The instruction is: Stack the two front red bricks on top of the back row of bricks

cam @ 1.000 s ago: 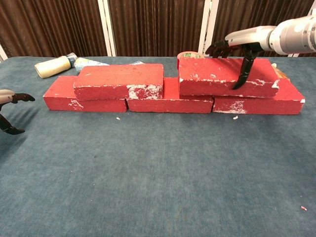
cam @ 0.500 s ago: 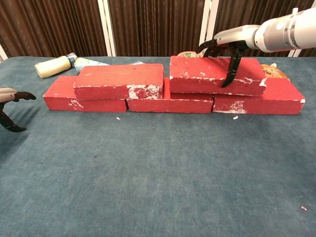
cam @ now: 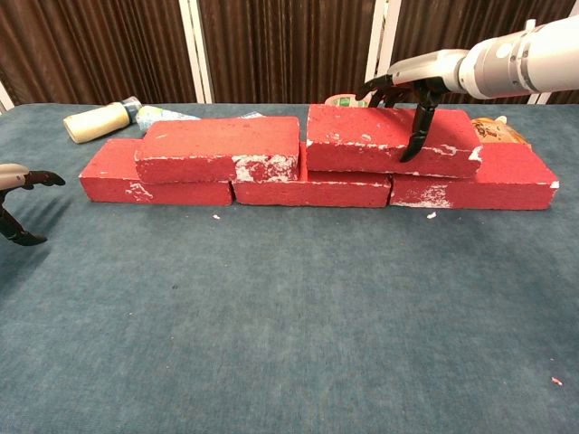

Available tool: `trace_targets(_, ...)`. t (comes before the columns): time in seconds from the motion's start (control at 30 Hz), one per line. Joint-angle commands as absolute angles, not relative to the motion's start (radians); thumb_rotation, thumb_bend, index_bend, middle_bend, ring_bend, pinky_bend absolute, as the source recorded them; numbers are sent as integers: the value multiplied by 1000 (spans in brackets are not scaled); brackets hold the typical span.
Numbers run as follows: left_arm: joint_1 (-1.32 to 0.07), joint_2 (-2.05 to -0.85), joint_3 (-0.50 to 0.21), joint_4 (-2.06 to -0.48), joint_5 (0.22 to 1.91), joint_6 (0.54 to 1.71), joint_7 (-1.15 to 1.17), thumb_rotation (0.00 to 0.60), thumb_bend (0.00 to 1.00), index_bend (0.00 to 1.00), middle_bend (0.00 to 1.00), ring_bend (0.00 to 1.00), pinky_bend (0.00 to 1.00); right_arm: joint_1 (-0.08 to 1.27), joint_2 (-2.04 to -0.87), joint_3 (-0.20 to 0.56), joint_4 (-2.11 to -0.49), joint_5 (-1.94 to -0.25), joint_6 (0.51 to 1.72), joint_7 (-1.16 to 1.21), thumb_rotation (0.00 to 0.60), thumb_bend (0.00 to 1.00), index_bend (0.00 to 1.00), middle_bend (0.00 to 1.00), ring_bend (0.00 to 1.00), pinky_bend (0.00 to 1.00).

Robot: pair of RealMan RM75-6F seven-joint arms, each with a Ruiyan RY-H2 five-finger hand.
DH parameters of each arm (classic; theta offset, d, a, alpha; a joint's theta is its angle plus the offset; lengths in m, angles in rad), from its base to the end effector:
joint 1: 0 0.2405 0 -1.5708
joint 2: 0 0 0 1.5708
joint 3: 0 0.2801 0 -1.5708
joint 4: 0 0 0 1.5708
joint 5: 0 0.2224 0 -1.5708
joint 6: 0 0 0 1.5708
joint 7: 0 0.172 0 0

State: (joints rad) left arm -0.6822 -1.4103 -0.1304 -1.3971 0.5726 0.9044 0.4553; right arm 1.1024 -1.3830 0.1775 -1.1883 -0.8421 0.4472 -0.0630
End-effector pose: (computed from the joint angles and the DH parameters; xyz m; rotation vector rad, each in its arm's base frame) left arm -0.3094 0.3959 0.0240 -1.4657 -1.2276 -0.4709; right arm -0.1328 -0.5132 0.0165 1.9123 -1.1427 0.7184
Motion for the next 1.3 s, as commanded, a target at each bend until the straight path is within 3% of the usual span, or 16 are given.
trace_targets(0.03,-674,-1402,-126,-1391,578,899,445,600,289,0,0,0,37,1108,-1386,178,-1185,-841,445,-62,600,256,80,308,339,0)
trace_targets(1.3,-677,-1429,-128,-1307,598,848,402,600,289,0,0,0,37,1158,-1434,143,-1137,-791,434,-77,600,256,81,308,319,0)
